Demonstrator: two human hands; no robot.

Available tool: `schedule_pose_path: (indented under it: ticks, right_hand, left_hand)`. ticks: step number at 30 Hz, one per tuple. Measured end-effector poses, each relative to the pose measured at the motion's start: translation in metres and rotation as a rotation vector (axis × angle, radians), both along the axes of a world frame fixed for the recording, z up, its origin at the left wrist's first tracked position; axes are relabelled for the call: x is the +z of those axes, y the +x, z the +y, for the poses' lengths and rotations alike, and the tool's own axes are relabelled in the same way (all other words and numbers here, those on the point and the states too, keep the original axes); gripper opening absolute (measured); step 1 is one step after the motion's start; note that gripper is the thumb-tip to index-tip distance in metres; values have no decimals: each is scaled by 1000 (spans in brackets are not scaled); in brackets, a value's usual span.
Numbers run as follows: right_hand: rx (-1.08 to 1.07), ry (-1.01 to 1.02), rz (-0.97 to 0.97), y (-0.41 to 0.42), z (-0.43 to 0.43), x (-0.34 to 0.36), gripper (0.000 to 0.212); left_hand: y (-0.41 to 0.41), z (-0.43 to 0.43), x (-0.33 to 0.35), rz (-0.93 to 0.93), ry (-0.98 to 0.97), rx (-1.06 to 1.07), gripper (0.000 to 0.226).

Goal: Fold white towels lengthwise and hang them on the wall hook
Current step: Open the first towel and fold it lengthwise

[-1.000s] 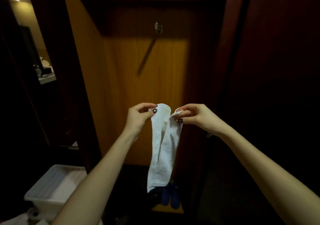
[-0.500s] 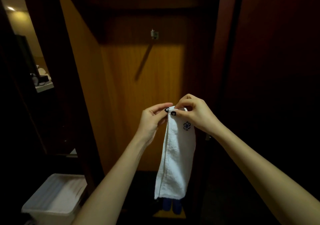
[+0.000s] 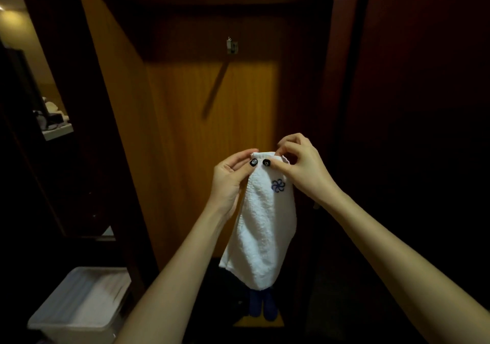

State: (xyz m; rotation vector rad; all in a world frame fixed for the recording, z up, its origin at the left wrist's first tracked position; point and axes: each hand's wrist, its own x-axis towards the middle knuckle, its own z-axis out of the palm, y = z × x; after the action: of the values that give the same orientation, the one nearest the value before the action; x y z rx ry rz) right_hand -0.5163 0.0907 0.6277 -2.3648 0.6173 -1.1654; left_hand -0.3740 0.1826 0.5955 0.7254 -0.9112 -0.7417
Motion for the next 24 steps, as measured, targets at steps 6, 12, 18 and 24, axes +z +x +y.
schedule_pose_path:
  ticks: [6,12,18,24]
  right_hand:
    - [168,44,144,-12,-1,0,19]
    - [193,71,311,-9,3,5,27]
    - [102,27,271,-10,-4,5,36]
    - [195,125,289,-6,-9,1,29]
  left_hand:
    - [11,-1,2,-233,-26,235,28]
    - [14,-3,0,-395,-69,439,32]
    - [29,-2,-4,-392,-5,549,39]
    - [39,-3,-2,-378,20,538,38]
